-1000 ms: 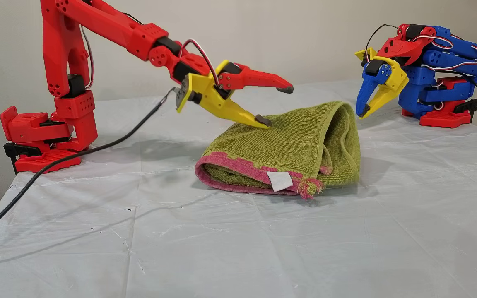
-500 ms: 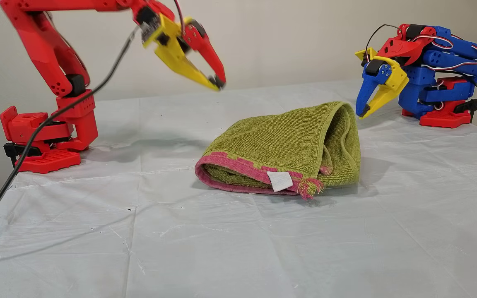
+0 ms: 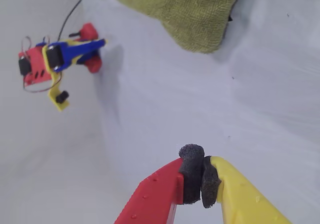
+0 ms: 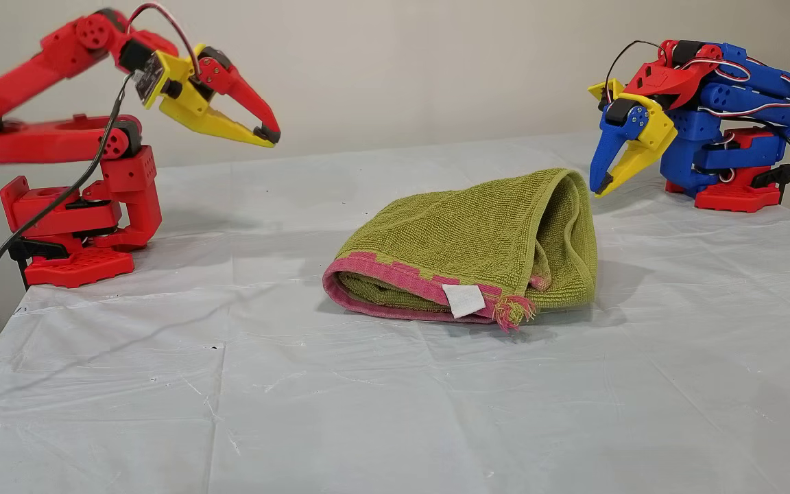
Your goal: Fold the towel.
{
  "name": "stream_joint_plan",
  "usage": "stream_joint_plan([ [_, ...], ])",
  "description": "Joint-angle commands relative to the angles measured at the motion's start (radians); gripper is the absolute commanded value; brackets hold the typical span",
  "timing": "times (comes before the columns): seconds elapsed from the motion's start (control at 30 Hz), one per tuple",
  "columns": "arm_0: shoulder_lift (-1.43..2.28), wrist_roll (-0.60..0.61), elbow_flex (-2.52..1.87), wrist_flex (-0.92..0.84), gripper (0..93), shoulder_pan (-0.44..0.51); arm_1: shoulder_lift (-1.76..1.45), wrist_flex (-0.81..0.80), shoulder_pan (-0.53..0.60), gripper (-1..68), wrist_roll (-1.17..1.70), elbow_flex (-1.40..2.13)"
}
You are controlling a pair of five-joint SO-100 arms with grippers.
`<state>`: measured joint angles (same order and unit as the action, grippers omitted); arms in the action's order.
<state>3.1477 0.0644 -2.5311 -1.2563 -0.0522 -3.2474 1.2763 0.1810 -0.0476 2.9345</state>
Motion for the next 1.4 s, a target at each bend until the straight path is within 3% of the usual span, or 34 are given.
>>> stream_joint_plan([
  [0.0, 0.006, 0.032, -0.140, 0.072, 0.3, -0.018, -0.213, 0.003, -0.003, 0.1, 0.000, 0.101],
  [0.2, 0.003, 0.026, -0.322, 0.107, 0.3, -0.034, -0.213, 0.003, -0.003, 0.1, 0.000, 0.101],
  [0.3, 0.002, 0.071, -0.258, -0.112, 0.3, -0.060, -0.213, 0.003, -0.005, 0.1, -0.002, 0.101],
  [0.37, 0.002, 0.028, -0.229, -0.232, 0.3, -0.072, -0.213, 0.003, -0.005, 0.1, -0.003, 0.101],
  [0.57, 0.002, -0.005, -0.229, -0.221, 0.3, -0.058, -0.213, 0.003, -0.006, 0.1, -0.003, 0.101],
  [0.63, 0.002, -0.071, -0.229, -0.218, 0.3, -0.052, -0.213, 0.003, -0.006, 0.1, -0.003, 0.101],
  [0.83, 0.002, 0.023, -0.238, -0.183, 0.3, -0.043, -0.213, 0.003, -0.008, 0.1, -0.003, 0.101],
  [0.9, 0.002, 0.034, -0.219, -0.255, 0.3, -0.040, -0.213, 0.003, -0.008, 0.1, -0.005, 0.101],
  [1.0, 0.003, 0.098, -0.218, -0.272, 0.2, -0.137, -0.213, 0.003, -0.009, 0.1, -0.005, 0.101],
  [1.13, 0.003, 0.043, -0.221, -0.250, 0.2, -0.141, -0.213, 0.003, -0.009, 0.1, -0.006, 0.101],
  [1.37, 0.005, 0.048, -0.221, -0.250, 0.2, -0.137, -0.213, 0.003, -0.009, 0.1, -0.006, 0.101],
])
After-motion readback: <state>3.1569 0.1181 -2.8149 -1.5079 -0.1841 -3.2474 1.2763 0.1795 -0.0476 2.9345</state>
